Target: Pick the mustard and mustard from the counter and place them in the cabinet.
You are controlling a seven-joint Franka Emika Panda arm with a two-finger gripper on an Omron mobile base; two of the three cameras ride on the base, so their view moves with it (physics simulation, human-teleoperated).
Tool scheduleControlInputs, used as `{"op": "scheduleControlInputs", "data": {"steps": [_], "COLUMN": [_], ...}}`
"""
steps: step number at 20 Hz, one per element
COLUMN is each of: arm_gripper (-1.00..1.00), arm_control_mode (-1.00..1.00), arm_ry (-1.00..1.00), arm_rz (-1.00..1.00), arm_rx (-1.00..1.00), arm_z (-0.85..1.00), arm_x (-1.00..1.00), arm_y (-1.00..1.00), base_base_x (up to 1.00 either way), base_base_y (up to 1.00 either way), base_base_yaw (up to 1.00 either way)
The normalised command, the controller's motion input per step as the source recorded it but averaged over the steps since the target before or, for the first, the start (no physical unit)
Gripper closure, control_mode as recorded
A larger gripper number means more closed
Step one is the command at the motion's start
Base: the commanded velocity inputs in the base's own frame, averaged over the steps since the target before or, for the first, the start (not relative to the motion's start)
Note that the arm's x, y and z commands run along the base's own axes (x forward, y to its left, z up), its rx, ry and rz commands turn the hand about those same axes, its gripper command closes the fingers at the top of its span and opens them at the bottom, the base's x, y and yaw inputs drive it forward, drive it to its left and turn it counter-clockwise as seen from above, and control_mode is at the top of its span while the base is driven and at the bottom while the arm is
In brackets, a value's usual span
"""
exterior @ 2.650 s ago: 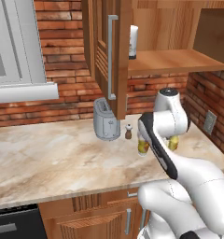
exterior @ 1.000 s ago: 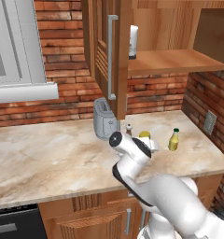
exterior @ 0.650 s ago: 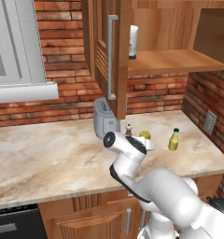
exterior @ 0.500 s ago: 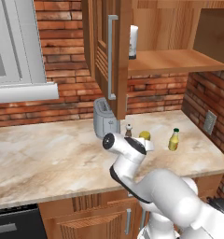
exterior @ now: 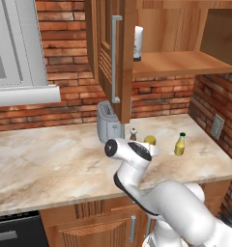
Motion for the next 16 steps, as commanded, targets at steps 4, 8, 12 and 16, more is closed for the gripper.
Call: {"op": "scheduleControlInputs", "data": {"steps": [4,8,12,16], "arm_gripper": [-1.00,-1.00,-1.00,-1.00], "arm_control_mode": [-1.00,-1.00,-1.00,-1.00], "arm_ry": [-0.29,-0.19,-0.11,-0.03], "arm_rz": [0.04,0.06,0.04,0.01], "arm_rx": [0.00,0.00,0.00,0.00], "arm_z": [0.06,0.00,0.00,0.00], "arm_x": [-0.09,-0.01,0.05,0.00], "arm_y": [-0.06,-0.08,-0.05,-0.01], "base_base_x": [0.00,0.00,0.00,0.00], "base_base_y": [0.00,0.00,0.00,0.00], "base_base_yaw": [0.00,0.00,0.00,0.00]}}
